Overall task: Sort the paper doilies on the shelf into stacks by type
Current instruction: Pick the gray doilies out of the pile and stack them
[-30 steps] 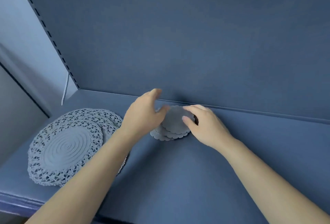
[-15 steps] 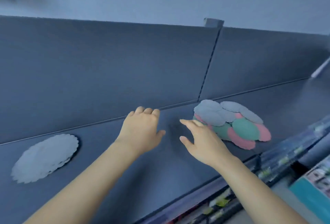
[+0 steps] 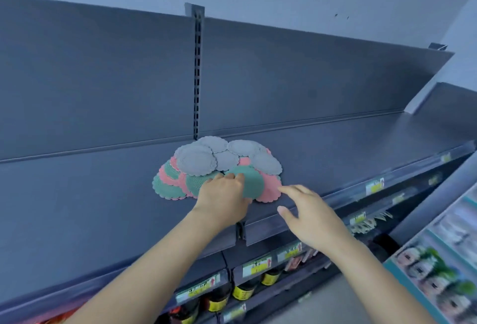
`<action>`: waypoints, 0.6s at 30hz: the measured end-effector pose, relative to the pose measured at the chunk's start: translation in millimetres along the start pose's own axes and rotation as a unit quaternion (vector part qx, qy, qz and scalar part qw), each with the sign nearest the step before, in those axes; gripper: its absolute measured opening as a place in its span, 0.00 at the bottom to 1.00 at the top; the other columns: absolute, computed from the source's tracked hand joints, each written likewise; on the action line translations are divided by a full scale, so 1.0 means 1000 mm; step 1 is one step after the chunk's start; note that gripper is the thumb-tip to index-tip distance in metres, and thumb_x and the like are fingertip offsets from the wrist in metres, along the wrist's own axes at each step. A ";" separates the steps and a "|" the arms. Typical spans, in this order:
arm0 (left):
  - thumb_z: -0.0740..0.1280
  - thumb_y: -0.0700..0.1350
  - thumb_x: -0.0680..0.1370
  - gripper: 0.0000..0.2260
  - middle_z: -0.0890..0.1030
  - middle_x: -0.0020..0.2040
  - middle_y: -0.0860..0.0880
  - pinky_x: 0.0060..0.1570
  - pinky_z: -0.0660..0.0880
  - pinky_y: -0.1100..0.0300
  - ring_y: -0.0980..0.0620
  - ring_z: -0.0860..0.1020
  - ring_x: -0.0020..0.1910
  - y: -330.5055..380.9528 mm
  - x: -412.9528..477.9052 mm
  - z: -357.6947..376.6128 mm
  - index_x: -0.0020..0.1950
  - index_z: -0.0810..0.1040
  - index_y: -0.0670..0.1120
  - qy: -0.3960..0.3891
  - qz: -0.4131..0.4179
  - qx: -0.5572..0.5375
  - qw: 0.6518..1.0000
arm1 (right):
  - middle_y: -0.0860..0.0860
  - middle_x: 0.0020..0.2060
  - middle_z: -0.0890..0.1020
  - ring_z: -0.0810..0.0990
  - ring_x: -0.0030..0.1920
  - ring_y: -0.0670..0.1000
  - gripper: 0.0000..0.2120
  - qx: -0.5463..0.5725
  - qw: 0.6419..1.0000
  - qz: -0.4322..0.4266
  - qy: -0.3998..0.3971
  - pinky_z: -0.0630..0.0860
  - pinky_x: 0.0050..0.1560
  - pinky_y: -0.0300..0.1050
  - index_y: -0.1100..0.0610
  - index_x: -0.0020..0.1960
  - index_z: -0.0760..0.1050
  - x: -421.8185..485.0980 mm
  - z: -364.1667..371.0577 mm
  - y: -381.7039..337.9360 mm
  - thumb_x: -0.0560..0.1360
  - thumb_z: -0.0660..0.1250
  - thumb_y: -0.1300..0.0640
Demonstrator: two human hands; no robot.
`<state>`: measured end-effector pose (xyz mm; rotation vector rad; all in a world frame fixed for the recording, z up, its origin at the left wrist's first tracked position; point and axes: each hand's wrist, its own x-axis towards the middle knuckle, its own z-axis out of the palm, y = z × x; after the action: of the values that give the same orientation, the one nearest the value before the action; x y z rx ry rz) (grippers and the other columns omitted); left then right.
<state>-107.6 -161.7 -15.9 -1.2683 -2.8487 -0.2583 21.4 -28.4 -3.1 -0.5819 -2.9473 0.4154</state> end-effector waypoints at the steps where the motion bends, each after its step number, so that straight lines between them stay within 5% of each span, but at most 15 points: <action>1: 0.60 0.53 0.79 0.20 0.75 0.61 0.45 0.56 0.69 0.53 0.44 0.71 0.62 0.004 0.012 0.002 0.68 0.67 0.44 -0.003 -0.007 0.003 1.000 | 0.45 0.69 0.69 0.67 0.68 0.48 0.21 0.000 1.000 -0.008 -0.001 0.68 0.64 0.44 0.49 0.72 0.64 0.009 -0.001 0.009 0.80 0.58 0.50; 7: 0.58 0.47 0.81 0.12 0.76 0.57 0.43 0.46 0.70 0.53 0.42 0.74 0.58 -0.006 0.109 0.010 0.59 0.70 0.41 0.004 -0.053 -0.036 0.998 | 0.45 0.68 0.70 0.70 0.66 0.49 0.21 0.025 0.999 -0.040 -0.024 0.71 0.60 0.46 0.50 0.71 0.66 0.090 0.008 0.037 0.80 0.58 0.47; 12: 0.61 0.51 0.79 0.13 0.79 0.44 0.43 0.40 0.69 0.57 0.44 0.75 0.44 -0.023 0.183 0.016 0.45 0.75 0.41 -0.056 -0.098 -0.030 0.993 | 0.48 0.70 0.69 0.67 0.69 0.50 0.34 0.037 0.996 -0.030 -0.076 0.69 0.64 0.48 0.54 0.72 0.65 0.156 0.012 0.045 0.73 0.65 0.37; 14: 0.65 0.54 0.77 0.20 0.73 0.32 0.45 0.36 0.67 0.57 0.45 0.72 0.38 -0.021 0.199 0.015 0.32 0.67 0.42 -0.054 -0.095 -0.004 0.994 | 0.50 0.61 0.77 0.75 0.61 0.52 0.35 0.040 0.993 -0.009 -0.110 0.74 0.58 0.50 0.57 0.64 0.73 0.175 0.006 0.045 0.67 0.70 0.35; 16: 0.68 0.57 0.74 0.25 0.73 0.32 0.42 0.33 0.65 0.58 0.45 0.75 0.35 -0.019 0.210 0.011 0.28 0.60 0.44 -0.051 -0.089 0.023 0.994 | 0.48 0.41 0.80 0.78 0.46 0.53 0.25 -0.006 0.993 -0.035 -0.112 0.75 0.40 0.46 0.55 0.45 0.77 0.187 0.001 0.042 0.63 0.72 0.35; 18: 0.70 0.60 0.70 0.27 0.72 0.30 0.42 0.28 0.62 0.59 0.49 0.74 0.30 -0.017 0.218 0.008 0.27 0.59 0.44 -0.049 -0.099 0.031 0.993 | 0.46 0.28 0.71 0.73 0.36 0.52 0.24 -0.058 0.990 -0.075 -0.105 0.64 0.29 0.42 0.53 0.31 0.66 0.190 -0.004 0.037 0.63 0.70 0.34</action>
<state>-266.3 -10.9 -9.0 -1.0150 -3.0427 -0.1111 -140.0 78.8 0.4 -0.3412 -3.2059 0.3095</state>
